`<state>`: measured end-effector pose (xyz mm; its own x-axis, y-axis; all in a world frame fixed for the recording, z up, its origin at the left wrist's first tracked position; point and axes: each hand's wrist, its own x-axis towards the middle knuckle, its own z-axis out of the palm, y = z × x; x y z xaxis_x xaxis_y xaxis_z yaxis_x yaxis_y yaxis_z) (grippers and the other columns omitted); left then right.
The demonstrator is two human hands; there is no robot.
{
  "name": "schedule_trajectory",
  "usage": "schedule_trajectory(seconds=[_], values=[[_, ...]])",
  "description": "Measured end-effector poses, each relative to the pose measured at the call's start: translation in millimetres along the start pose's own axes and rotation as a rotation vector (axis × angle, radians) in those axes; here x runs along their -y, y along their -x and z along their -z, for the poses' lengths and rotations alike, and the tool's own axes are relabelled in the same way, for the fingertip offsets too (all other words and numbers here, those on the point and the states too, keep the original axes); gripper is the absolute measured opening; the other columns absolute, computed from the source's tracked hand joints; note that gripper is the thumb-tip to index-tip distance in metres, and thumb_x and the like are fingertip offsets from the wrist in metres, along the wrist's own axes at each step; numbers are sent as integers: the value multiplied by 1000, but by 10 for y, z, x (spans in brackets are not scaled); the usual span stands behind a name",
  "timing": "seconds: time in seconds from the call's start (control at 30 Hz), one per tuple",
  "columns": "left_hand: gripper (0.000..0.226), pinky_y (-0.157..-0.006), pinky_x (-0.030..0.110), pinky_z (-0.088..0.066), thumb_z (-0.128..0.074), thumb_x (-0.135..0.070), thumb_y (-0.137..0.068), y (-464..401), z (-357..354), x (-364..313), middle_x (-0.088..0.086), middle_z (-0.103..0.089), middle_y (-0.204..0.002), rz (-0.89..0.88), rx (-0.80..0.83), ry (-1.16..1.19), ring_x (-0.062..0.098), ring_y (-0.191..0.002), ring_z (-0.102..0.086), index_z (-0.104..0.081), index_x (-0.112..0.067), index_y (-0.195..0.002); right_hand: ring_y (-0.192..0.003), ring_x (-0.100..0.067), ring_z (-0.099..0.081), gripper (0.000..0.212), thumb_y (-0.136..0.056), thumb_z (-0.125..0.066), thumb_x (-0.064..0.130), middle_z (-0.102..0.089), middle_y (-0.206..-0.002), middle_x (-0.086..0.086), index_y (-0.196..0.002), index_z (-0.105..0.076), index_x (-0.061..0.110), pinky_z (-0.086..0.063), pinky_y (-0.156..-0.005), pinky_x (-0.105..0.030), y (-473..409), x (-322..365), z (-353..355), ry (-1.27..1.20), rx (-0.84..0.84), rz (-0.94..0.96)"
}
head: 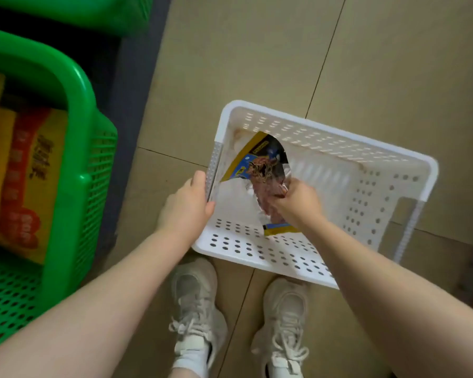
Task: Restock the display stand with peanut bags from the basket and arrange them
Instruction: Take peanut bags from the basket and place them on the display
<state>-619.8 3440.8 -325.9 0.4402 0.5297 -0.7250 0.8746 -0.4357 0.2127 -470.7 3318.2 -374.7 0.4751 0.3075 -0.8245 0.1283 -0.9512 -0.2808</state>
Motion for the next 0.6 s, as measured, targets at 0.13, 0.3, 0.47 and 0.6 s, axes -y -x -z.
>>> schedule_trajectory(seconds=[0.13,0.3,0.47,0.6], values=[[40,-77,40,-43,-49,-20,-91,339,320,-277,10,-31,-137,39,17,-1,39,-103,-53,-35,-9,-128,-72,-19,-61,15,-81,-68,18,-64,-83,-3,-89,-56,23,-47,-62,-27,640,110,725,-149,70,39],[28,-87,36,-45,-44,-14,-92,1226,1216,-703,9,-44,-130,-150,-54,265,31,-104,-54,-52,-10,-119,-77,-20,-66,17,-80,-71,17,-71,-90,-10,-93,-63,11,-55,-70,-33,1666,524,1697,-223,-17,124],[26,-89,34,-46,-45,-15,-92,2521,2284,-870,9,-61,-121,-166,-169,298,27,-110,-55,-58,-11,-114,-78,-19,-65,20,-77,-72,16,-67,-81,2,-76,-56,26,-54,-69,-30,3041,1098,2487,-264,-55,247],[23,-85,37,-47,-49,-14,-91,3653,2902,-722,12,-65,-115,-87,-362,337,31,-106,-59,-61,-10,-110,-82,-28,-65,18,-75,-73,17,-68,-86,-9,-81,-55,17,-55,-74,-41,4115,1665,2801,-215,-109,434]])
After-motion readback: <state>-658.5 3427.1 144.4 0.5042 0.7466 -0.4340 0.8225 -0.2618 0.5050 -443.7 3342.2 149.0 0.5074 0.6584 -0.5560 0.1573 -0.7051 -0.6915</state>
